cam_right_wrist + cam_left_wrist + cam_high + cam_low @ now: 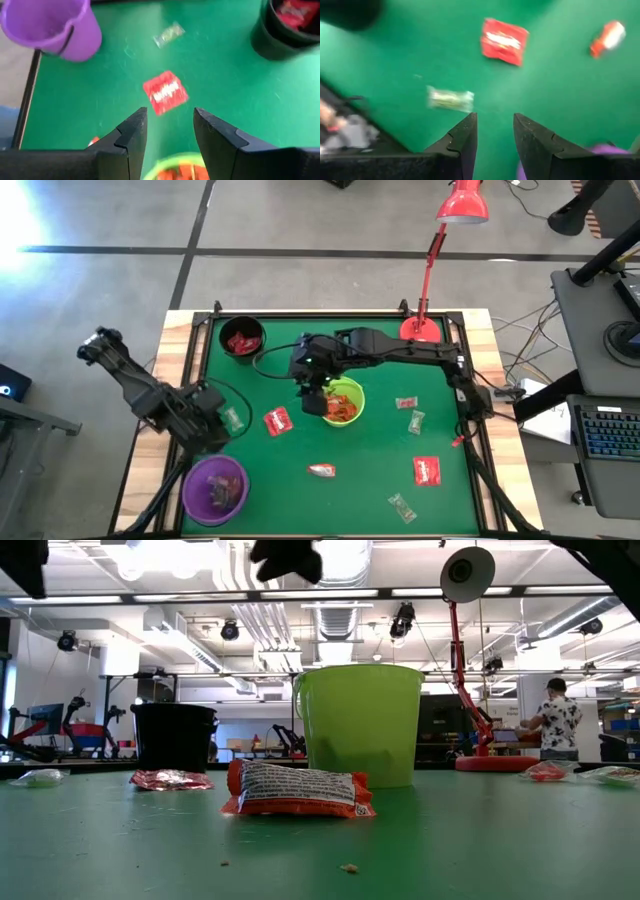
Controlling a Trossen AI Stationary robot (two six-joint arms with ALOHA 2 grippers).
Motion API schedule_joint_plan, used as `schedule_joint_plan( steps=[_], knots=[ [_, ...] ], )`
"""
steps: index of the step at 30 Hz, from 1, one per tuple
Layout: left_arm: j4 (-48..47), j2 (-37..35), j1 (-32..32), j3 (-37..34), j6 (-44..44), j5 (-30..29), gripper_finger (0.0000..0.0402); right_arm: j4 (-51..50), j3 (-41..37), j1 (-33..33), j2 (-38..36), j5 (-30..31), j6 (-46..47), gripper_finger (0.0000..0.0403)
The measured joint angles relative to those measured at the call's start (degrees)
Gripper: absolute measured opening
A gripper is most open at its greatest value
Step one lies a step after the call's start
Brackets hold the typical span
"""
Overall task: Sort candy
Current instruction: Put the orange chocolate into the green bucket
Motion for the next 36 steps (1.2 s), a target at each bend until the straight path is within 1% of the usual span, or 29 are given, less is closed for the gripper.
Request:
schedule_joint_plan(
  steps=[4,10,14,16,18,23,33,36],
  knots=[
    [-4.93,-2.96,2.18,0.0,-2.68,-5.0,0.0109,5.83,-0.02,0.0,3.4,-2.47,-0.11,0.0153],
    [-6.83,-6.8,4.12,0.0,-1.84,-9.8,0.0109,8.22,-0.04,-0.42,8.0,-2.39,-1.05,0.0153],
    [-7.71,-9.6,4.23,0.0,-1.75,-16.05,0.0109,13.89,-0.02,-0.88,10.14,-2.36,1.18,0.0153],
    [-7.6,-11.02,4.33,0.0,-2.16,-18.98,0.0109,15.18,-0.02,-1.1,11.15,-2.32,2.07,0.0153],
    [-7.64,-12.29,4.44,0.0,-2.19,-20.74,0.0109,16.54,-0.02,-1.39,12.13,-2.34,3.9,0.0153],
    [-7.6,-14.54,4.68,0.0,-2.21,-22.6,0.0109,18.36,0.04,-2.1,13.6,-2.27,8.98,0.0153],
    [-7.54,-14.86,4.61,0.0,-0.55,-23.16,0.0109,18.33,0.11,-1.87,12.84,-2.17,8.43,0.0155],
    [-7.51,-14.86,4.61,0.0,-0.48,-23.16,0.0109,14.68,0.15,-1.79,12.83,-2.19,6.26,0.0168]
  ],
)
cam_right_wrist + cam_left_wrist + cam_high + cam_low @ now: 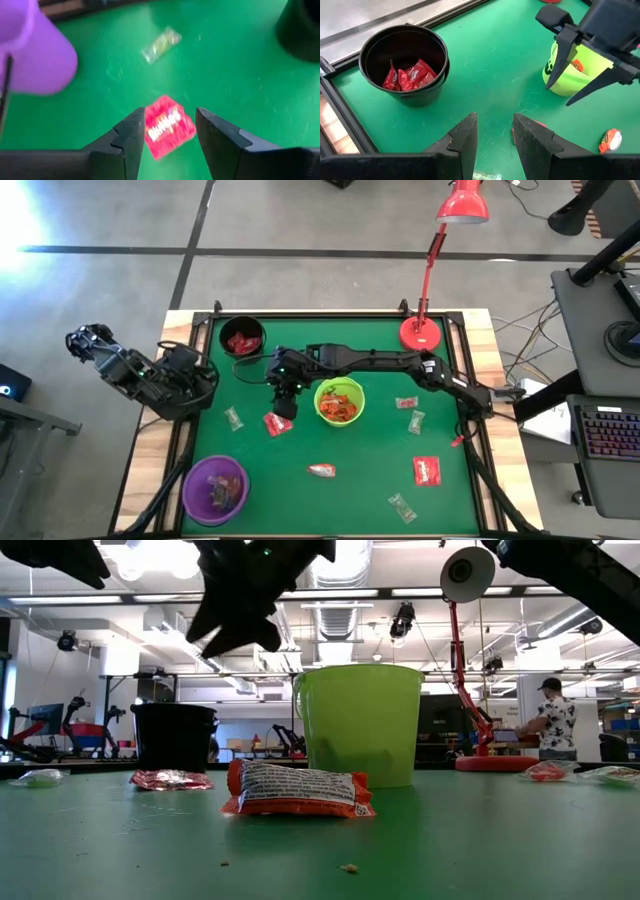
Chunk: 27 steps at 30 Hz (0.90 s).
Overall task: Sort candy
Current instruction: Put the orange chocolate into the green bucket
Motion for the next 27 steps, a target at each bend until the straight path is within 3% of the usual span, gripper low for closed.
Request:
schedule_joint_plan(
  steps=[7,27],
  knots=[
    [0.21,0.28,0.0,0.0,0.0,0.0,0.0109,-1.17,0.0,1.86,-0.13,-0.13,4.04,0.0198],
    [2.0,4.5,0.0,0.0,-0.11,0.7,0.0109,-6.1,-0.21,13.36,1.75,-0.15,4.8,0.0194]
  ],
)
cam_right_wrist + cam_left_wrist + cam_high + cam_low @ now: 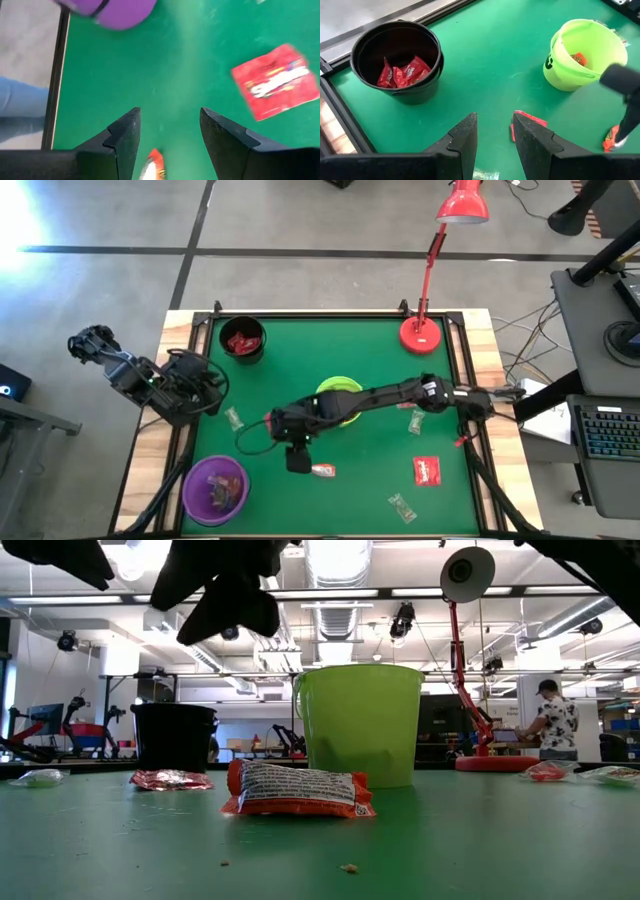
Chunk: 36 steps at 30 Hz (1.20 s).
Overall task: Sort candy
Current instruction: Put the orange chocolate into the green bucket
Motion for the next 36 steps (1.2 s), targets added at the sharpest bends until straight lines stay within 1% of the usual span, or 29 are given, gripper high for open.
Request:
schedule_joint_plan(
  steps=[3,6,10,15,26,31,36],
  knots=[
    [2.23,0.19,0.0,0.0,0.45,-0.02,0.0109,-1.85,-0.05,0.97,1.79,0.0,0.59,0.0194],
    [4.46,0.46,0.0,0.0,2.68,0.01,0.0109,-4.57,-0.1,1.69,3.69,0.58,0.61,0.0194],
    [4.77,1.08,0.0,0.0,3.41,0.03,0.0109,-8.37,-0.1,2.51,5.71,3.13,0.98,0.0194],
    [4.68,1.68,0.0,0.0,3.43,0.98,0.0109,-12.4,-0.1,3.34,6.53,3.08,3.25,0.0194],
    [4.38,1.72,0.0,0.0,3.63,1.07,0.0109,-13.04,-0.14,5.54,6.53,3.04,4.58,0.0194],
    [4.12,1.75,0.0,0.0,3.63,1.07,0.0109,-13.22,-0.16,5.73,6.53,3.14,6.97,0.0194],
    [3.96,1.75,0.0,0.0,3.89,1.96,0.0109,-13.23,-0.38,6.15,6.53,3.04,6.54,0.0194]
  ],
)
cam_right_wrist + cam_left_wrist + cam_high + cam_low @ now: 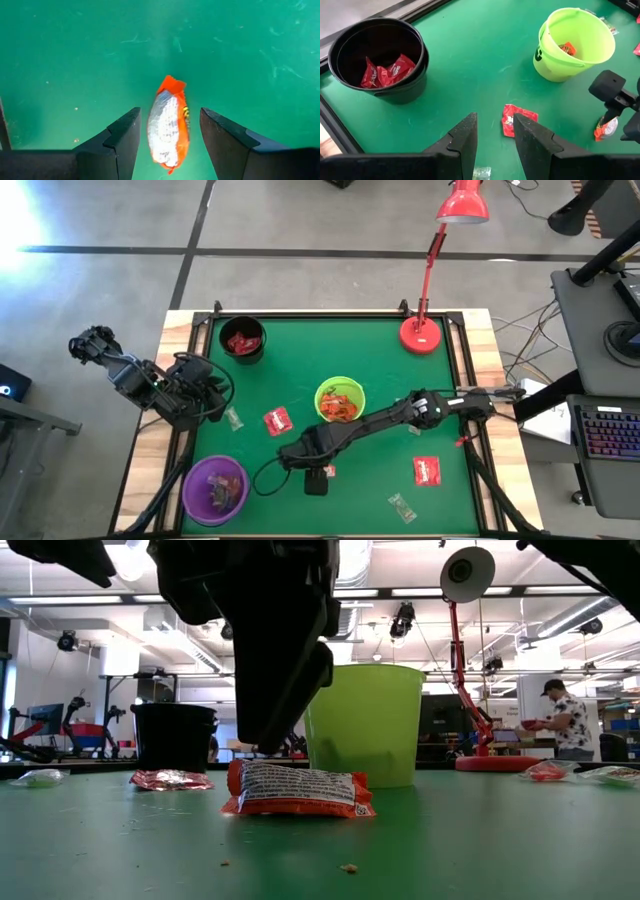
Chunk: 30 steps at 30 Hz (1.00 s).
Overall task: Sort candy
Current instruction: Put the orange chocolate into the green bucket
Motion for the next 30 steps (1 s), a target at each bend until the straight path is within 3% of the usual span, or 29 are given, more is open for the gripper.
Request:
schedule_joint_plan(
  steps=[20,24,30],
  knots=[
    [-0.24,0.15,0.0,-0.16,0.65,1.47,0.0109,3.64,-9.1,-0.1,-0.28,-0.29,0.48,0.0186],
    [-0.31,0.11,0.0,-0.33,0.68,1.49,0.0109,3.64,-9.1,-0.1,-0.28,-0.54,0.01,0.0142],
    [-0.48,0.09,0.0,-0.33,0.67,1.49,0.0109,3.9,-9.1,-0.1,-0.37,-2.07,-0.08,0.0039]
  ],
)
